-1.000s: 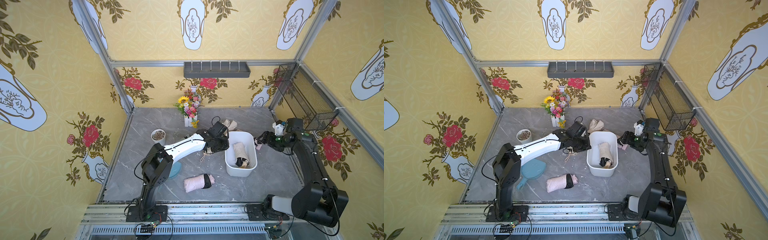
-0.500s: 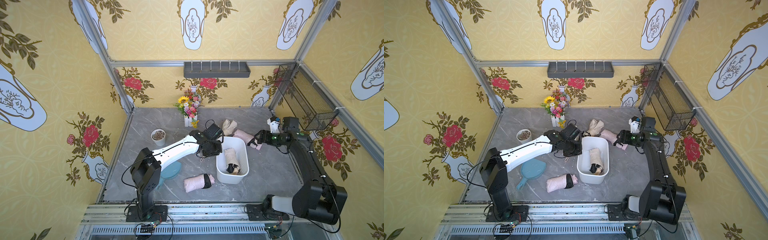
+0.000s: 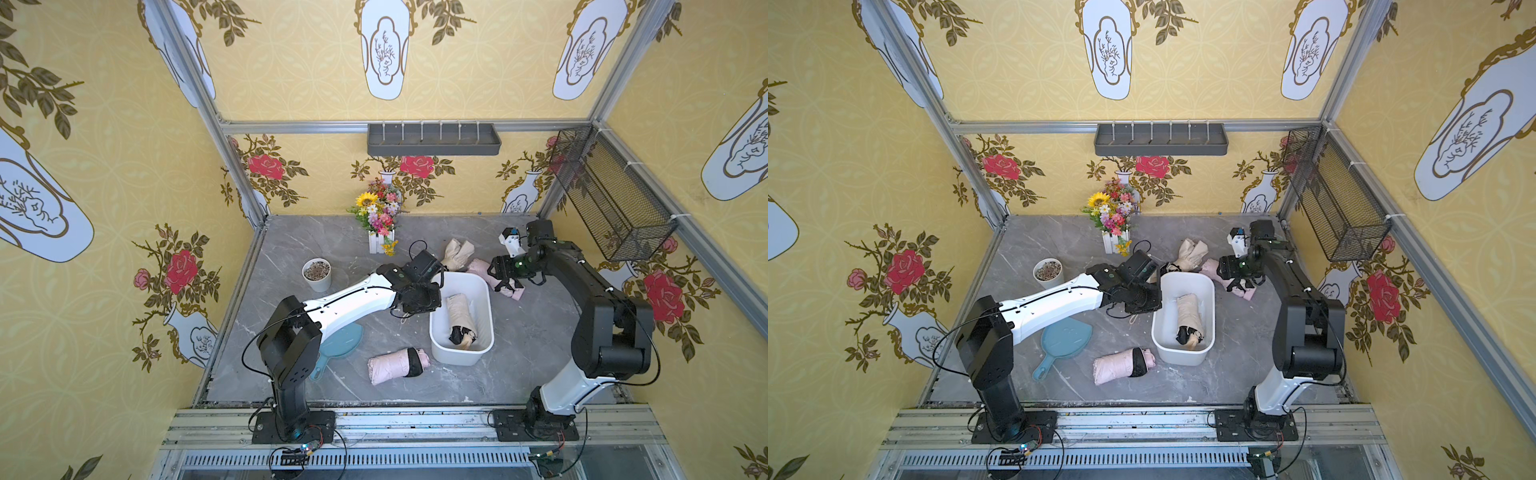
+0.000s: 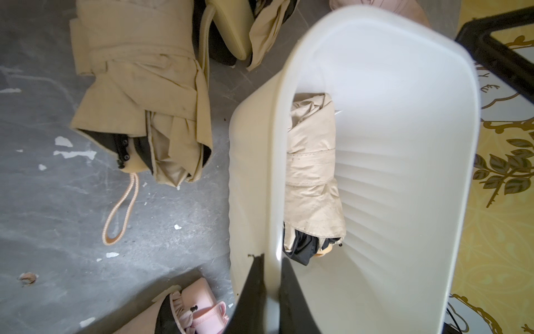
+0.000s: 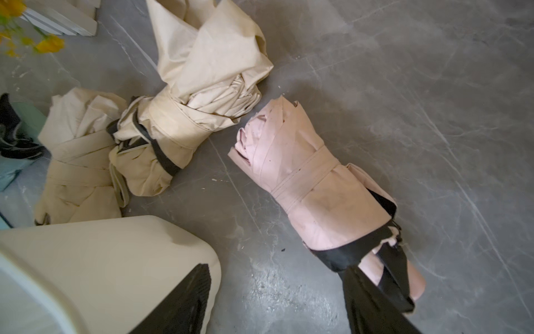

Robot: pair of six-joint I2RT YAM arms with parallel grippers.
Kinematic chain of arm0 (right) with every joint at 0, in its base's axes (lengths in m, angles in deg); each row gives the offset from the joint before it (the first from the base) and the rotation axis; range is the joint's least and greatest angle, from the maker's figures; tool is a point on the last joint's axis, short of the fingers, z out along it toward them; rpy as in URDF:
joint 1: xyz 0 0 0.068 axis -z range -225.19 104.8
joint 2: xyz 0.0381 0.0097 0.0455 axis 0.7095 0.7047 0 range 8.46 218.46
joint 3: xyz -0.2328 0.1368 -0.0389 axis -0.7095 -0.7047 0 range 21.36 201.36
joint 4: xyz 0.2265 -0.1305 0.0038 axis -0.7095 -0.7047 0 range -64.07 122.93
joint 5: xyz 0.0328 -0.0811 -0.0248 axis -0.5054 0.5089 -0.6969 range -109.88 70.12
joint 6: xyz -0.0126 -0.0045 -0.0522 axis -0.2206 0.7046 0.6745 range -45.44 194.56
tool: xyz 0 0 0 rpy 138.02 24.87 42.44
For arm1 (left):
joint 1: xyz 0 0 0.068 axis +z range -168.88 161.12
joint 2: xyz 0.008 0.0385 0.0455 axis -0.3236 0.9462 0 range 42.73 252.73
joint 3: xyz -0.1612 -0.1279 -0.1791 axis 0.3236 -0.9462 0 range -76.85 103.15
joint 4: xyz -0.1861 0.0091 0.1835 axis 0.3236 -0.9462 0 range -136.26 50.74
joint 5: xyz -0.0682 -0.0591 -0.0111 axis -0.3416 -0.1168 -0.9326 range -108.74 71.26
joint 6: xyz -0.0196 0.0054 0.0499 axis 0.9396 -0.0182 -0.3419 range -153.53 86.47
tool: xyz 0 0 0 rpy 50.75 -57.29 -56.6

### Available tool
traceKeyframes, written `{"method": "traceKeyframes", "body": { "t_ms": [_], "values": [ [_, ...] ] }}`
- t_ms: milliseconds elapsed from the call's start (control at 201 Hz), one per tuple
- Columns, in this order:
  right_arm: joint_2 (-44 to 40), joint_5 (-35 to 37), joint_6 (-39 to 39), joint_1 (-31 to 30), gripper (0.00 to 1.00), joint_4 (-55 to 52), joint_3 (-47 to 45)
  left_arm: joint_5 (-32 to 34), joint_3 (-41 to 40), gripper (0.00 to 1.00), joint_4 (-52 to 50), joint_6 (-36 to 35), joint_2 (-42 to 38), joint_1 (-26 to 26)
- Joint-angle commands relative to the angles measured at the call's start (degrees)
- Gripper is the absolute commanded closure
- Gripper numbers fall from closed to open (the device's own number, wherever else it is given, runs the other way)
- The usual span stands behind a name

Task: Put the umbrella into the storage box
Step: Adjust the storage box at the center of the board, then pick up the umbrella from the center of the board.

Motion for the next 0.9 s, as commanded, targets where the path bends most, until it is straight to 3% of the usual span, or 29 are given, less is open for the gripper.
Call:
{"method": "traceKeyframes", "body": {
  "t_ms": [0,50,309,702,891],
  "values": [
    [3.0,2.9,3.5,-0.8,0.23,2.2,2.2,0.4,-0.1,0.69,1.9,0.0,-0.5,0.1],
    [4.8,3.9,4.4,-1.1,0.23,2.3,3.3,0.8,-0.4,0.56,1.9,0.2,-1.1,0.1],
    [12.4,4.8,9.5,-2.4,0.22,2.9,8.8,0.8,-1.6,0.38,2.1,0.5,-5.9,0.6],
    [18.7,4.1,9.3,-2.9,0.24,-0.7,11.0,-5.0,-11.6,0.36,7.6,-0.8,-13.5,5.5],
    [17.7,4.4,7.1,-2.7,0.36,-2.5,9.2,-5.2,-15.7,0.36,7.8,-1.8,-16.9,7.0]
  ]
}}
